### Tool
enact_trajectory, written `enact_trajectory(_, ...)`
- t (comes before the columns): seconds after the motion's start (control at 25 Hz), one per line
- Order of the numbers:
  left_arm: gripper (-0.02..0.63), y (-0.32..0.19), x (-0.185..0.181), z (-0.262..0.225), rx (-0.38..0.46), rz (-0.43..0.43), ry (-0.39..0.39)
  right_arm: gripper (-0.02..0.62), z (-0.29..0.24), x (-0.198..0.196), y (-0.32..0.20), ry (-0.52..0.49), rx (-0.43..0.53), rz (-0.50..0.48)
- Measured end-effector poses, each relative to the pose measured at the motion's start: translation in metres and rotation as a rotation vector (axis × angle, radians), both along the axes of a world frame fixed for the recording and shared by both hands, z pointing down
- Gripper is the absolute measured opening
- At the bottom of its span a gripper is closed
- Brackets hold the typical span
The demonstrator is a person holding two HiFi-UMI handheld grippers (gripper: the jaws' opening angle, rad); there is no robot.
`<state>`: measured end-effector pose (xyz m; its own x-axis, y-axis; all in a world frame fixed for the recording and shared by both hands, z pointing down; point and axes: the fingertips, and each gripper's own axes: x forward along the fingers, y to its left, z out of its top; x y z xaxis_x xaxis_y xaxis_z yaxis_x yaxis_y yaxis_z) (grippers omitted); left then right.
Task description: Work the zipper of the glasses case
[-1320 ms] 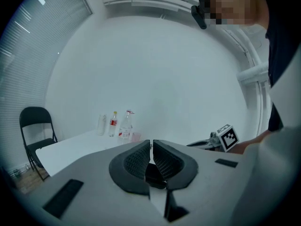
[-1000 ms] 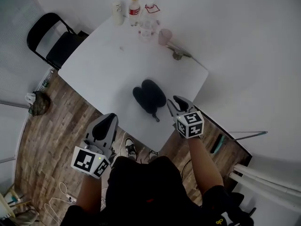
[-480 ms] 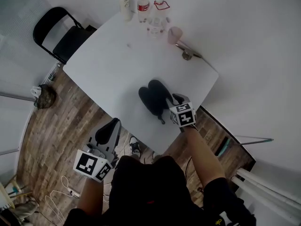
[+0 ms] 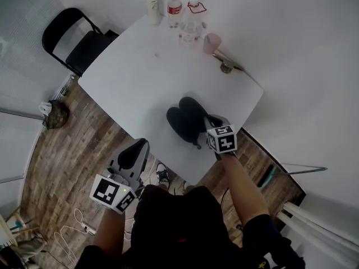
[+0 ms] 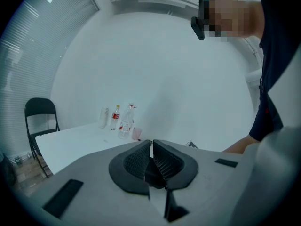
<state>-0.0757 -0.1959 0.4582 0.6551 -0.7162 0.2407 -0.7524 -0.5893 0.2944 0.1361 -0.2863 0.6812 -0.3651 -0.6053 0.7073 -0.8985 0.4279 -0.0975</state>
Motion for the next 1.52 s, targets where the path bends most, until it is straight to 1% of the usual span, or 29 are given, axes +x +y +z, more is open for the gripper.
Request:
enact_trajectory(0.12, 0.038, 0.002, 0.008, -0.004, 0.004, 0.049, 0.045, 0.037, -0.028, 0.003, 0.003, -0.131, 0.007, 0.064)
enact_trajectory(0.24, 0.038, 0.002, 0.010, -0.011, 0.009, 0.070, 0.094, 0.037, -0.070, 0.004, 0.007, -0.280, 0.032, 0.110)
enact_trajectory(0.32, 0.040, 0.003, 0.011, -0.016, 0.000, 0.089, 0.151, 0.037, -0.103, 0.005, 0.011, -0.382, 0.054, 0.129)
enact_trajectory(0.36, 0.052, 0.004, 0.013, -0.019, -0.013, 0.108, 0.187, 0.035, -0.119, 0.005, 0.014, -0.423, 0.068, 0.132)
enact_trajectory(0.44, 0.174, 0.009, 0.020, -0.023, -0.039, 0.158, 0.246, 0.037, -0.152, 0.005, 0.021, -0.481, 0.102, 0.130)
enact_trajectory(0.48, 0.197, 0.009, 0.024, -0.025, -0.045, 0.178, 0.261, 0.037, -0.168, 0.004, 0.024, -0.501, 0.120, 0.124)
enact_trajectory(0.6, 0.232, 0.009, 0.036, -0.034, -0.027, 0.235, 0.291, 0.037, -0.208, -0.003, 0.031, -0.552, 0.168, 0.083)
enact_trajectory(0.68, 0.261, 0.012, 0.045, -0.046, -0.021, 0.287, 0.349, 0.037, -0.230, -0.011, 0.042, -0.583, 0.188, 0.049)
enact_trajectory(0.88, 0.324, 0.025, 0.060, -0.078, -0.027, 0.419, 0.530, 0.037, -0.270, -0.031, 0.074, -0.601, 0.224, -0.044)
enact_trajectory(0.96, 0.349, 0.031, 0.063, -0.090, -0.017, 0.470, 0.591, 0.035, -0.281, -0.038, 0.084, -0.586, 0.239, -0.076)
enact_trajectory(1.04, 0.368, 0.036, 0.065, -0.101, -0.006, 0.501, 0.641, 0.037, -0.288, -0.043, 0.093, -0.563, 0.256, -0.096)
enact_trajectory(1.12, 0.374, 0.038, 0.068, -0.107, 0.003, 0.513, 0.667, 0.037, -0.292, -0.048, 0.100, -0.529, 0.279, -0.116)
enact_trajectory(1.32, 0.380, 0.046, 0.075, -0.116, 0.009, 0.536, 0.689, 0.037, -0.297, -0.066, 0.117, -0.442, 0.311, -0.188)
enact_trajectory(1.44, 0.380, 0.048, 0.076, -0.119, 0.001, 0.533, 0.725, 0.037, -0.300, -0.069, 0.123, -0.434, 0.320, -0.213)
enact_trajectory(1.52, 0.382, 0.049, 0.077, -0.118, 0.001, 0.528, 0.733, 0.037, -0.300, -0.070, 0.127, -0.439, 0.322, -0.233)
